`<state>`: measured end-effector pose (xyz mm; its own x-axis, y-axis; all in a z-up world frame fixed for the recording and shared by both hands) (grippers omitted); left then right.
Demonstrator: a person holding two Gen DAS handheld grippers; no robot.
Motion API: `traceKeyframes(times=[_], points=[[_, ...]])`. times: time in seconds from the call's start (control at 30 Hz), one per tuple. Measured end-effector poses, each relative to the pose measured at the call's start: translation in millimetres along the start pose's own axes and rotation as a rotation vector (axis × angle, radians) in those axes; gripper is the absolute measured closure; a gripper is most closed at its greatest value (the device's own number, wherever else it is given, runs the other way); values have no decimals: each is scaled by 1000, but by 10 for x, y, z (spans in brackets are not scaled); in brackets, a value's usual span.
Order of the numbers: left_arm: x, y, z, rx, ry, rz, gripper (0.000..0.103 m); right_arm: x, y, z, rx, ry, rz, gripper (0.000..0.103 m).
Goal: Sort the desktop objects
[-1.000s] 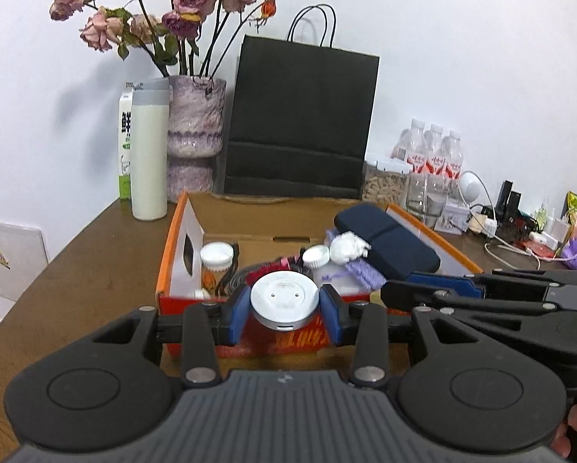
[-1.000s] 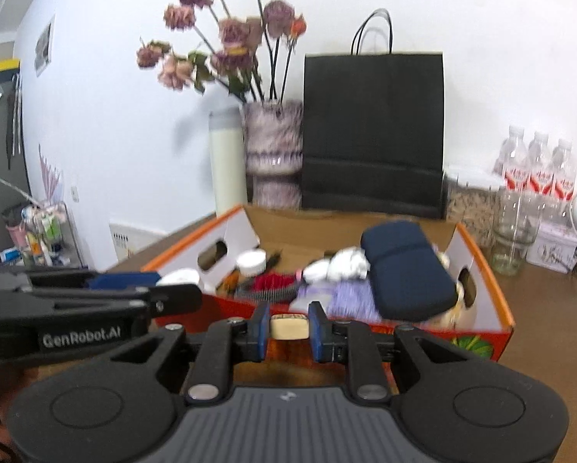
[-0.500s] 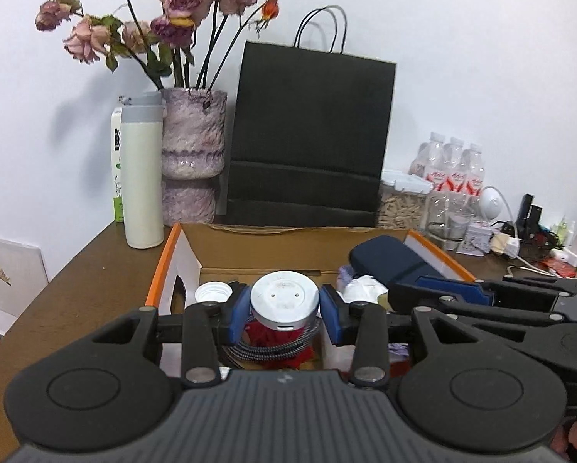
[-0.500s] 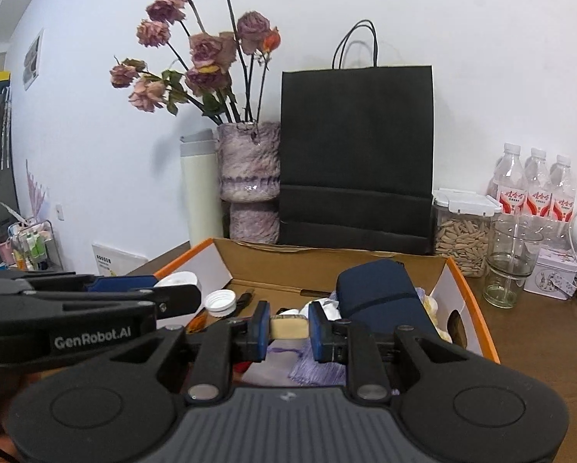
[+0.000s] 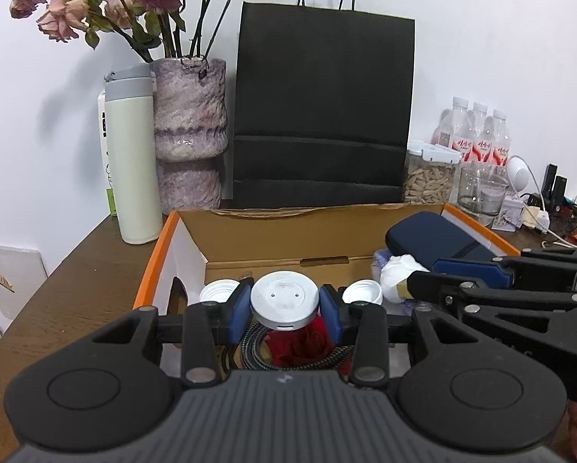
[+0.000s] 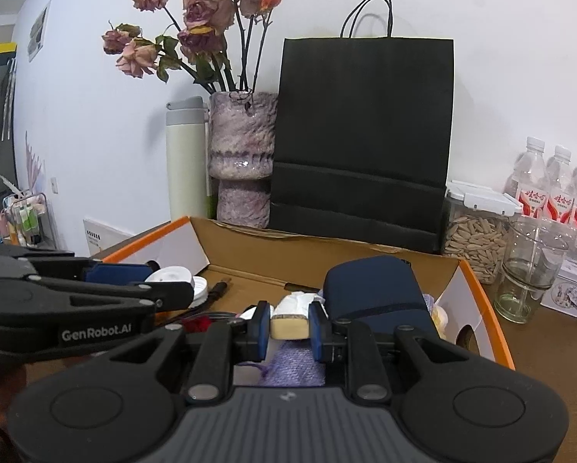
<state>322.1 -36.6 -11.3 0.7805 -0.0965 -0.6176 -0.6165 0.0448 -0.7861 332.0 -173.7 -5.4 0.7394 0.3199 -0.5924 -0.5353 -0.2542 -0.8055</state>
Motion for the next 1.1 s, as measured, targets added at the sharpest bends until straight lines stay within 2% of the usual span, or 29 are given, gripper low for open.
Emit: traceKeyframes(times=[0.07, 0.13, 0.17, 0.2, 0.27, 0.33, 0.4, 0.43, 0.47, 0.5, 0.53, 0.63, 0.83, 1.1], points=[[27, 10, 2, 3, -3, 4, 63, 13, 13, -7, 3, -6, 5, 83], [39, 20, 8, 0, -11, 6, 57, 17, 31, -10, 9, -2, 7, 81], [38, 25, 14, -4, -16, 3, 45, 18, 36, -14, 11, 0, 6, 77], [30, 23, 21, -9, -24, -3, 28, 14, 39, -16, 14, -1, 4, 70], [-11, 18, 41, -20, -57, -28, 18, -16, 46, -16, 16, -1, -9, 67], [-47, 9, 64, -30, -68, -46, 16, -53, 39, -19, 20, 5, -26, 55], [-67, 6, 100, -56, -85, -63, 3, -95, 29, -43, 30, 24, -46, 45], [-69, 5, 120, -68, -100, -72, 0, -114, 24, -61, 38, 32, -56, 36], [-74, 5, 137, -76, -103, -81, 0, -127, 18, -80, 47, 35, -64, 28], [-77, -2, 148, -81, -94, -83, 0, -140, 18, -93, 56, 39, -74, 12], [-79, -3, 152, -86, -87, -82, 0, -149, 16, -97, 59, 44, -83, 7], [-70, 4, 140, -78, -96, -87, 0, -154, 10, -98, 58, 51, -88, 1], [-78, 26, 128, -74, -104, -97, 0, -164, 27, -102, 68, 54, -92, 0], [-211, 94, 79, -57, -139, -157, 0, -262, 94, -78, 59, 74, -120, 0]])
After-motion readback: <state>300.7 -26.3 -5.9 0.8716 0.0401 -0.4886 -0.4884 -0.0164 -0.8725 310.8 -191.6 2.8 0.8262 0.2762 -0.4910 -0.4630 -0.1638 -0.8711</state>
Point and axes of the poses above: each gripper's, at about its wrist camera, not at the fingertips, and x roughly the way its jaws point, z to its left, y to its underside, the point moved 3 cm from there along x, roughly the way its jaws point, and after that the axes turned 12 degrees about z, right-handed, at the moved point
